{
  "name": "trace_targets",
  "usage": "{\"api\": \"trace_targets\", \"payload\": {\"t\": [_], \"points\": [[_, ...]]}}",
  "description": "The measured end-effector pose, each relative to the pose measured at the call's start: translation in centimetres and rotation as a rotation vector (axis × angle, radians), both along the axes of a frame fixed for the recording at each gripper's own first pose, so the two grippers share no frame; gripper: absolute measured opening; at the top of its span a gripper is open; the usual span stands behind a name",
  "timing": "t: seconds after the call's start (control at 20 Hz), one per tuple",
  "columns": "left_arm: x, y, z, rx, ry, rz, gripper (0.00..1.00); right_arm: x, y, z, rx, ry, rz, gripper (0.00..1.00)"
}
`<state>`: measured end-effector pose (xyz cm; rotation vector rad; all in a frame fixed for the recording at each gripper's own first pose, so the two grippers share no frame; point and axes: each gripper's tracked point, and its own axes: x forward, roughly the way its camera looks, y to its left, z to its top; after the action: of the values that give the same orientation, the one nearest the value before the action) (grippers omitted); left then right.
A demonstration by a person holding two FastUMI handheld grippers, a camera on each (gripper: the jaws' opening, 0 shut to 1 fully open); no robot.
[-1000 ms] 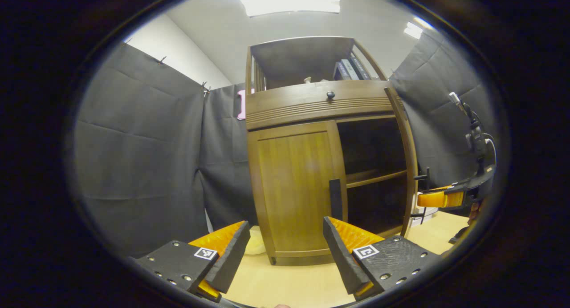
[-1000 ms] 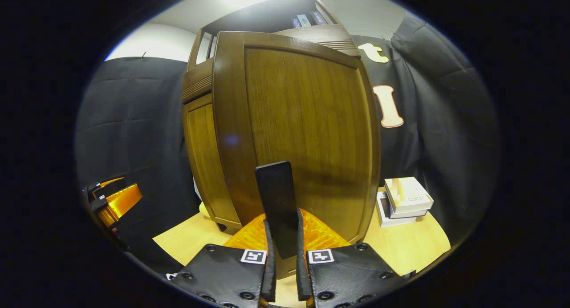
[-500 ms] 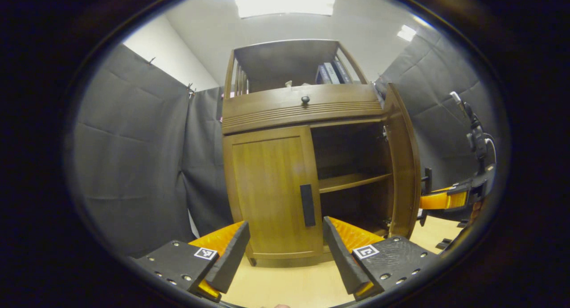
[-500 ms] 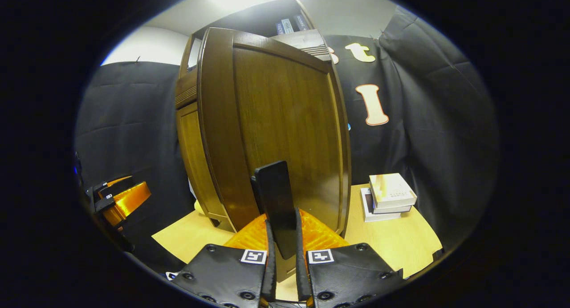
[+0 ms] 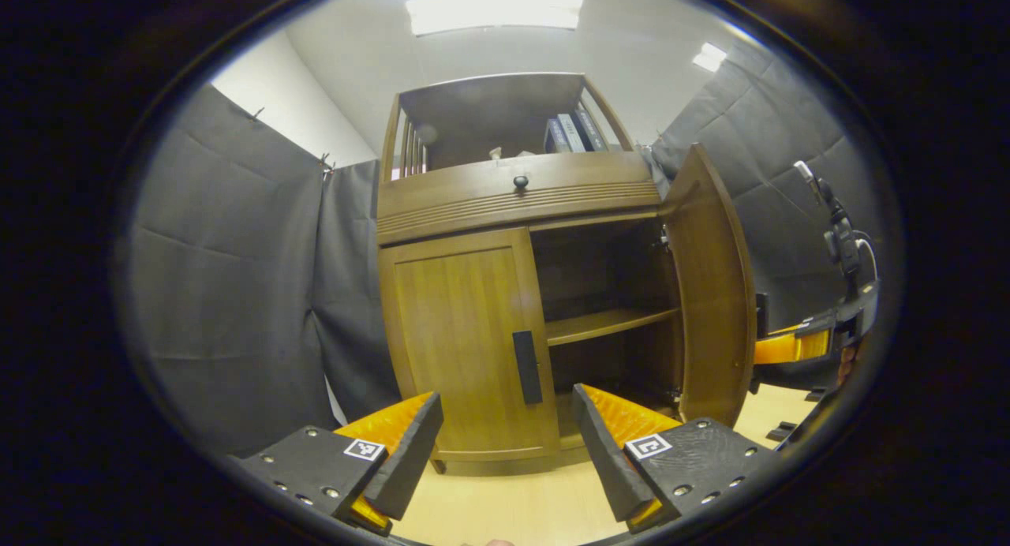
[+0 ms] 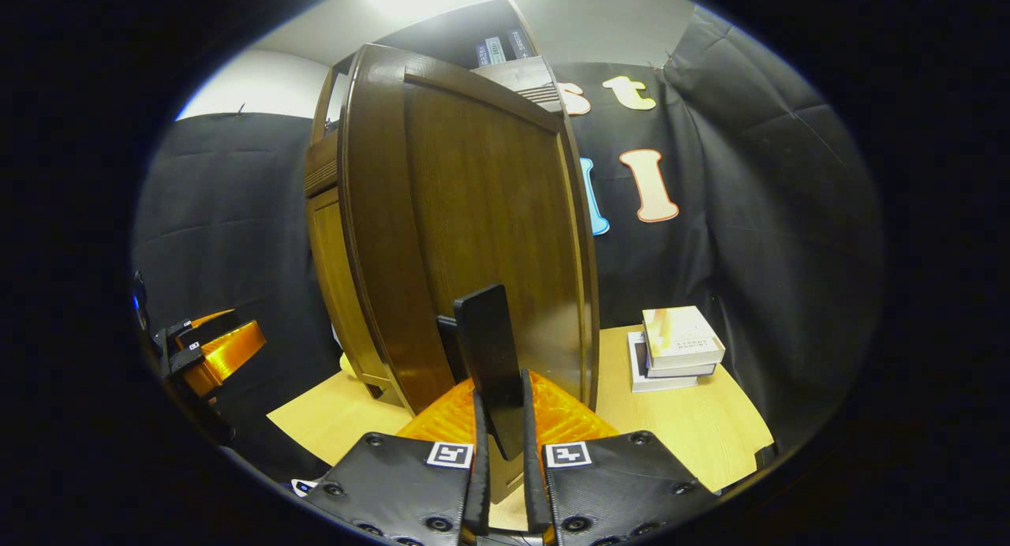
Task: Open the right door of the double-door shoe cabinet with the right hand, and open the left door with the left hand.
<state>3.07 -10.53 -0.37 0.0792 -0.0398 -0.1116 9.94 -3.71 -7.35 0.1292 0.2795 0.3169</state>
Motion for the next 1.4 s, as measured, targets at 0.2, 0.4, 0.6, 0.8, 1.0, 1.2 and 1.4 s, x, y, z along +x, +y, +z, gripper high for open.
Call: {"api": "trace_targets", "payload": {"t": [0.2,0.4,0.6,0.8,1.0,1.2,1.4], "points": [[0.1,-0.2,0.0,-0.001,0.003,0.002,0.95,0.0,-1.8,0.0,-0.001,0.005,-0.022,0.19],[-0.1,-0.6,0.0,0.003,0.006,-0.009,0.95,0.3,-4.5,0.0,-0.009,0.007,-0.066,0.19],[0.0,-0.7,-0.2,0.0,0.01,-0.017,0.95,0.9,-7.1,-0.1,-0.02,0.008,-0.108,0.16],[0.2,-1.1,-0.3,0.008,0.012,-0.028,0.95,1.1,-8.6,-0.1,-0.041,0.002,-0.103,0.12],[0.8,-1.3,-0.4,0.009,0.017,-0.036,0.95,1.0,-10.5,-0.1,-0.065,0.001,-0.145,0.12],[2.3,-1.4,-0.5,0.003,0.02,-0.045,0.95,-0.7,-11.4,0.3,-0.081,0.004,-0.174,0.24],[4.1,-2.1,-0.3,0.0,0.013,-0.068,0.95,-2.7,-11.3,1.5,-0.106,-0.023,-0.203,0.3]]}}
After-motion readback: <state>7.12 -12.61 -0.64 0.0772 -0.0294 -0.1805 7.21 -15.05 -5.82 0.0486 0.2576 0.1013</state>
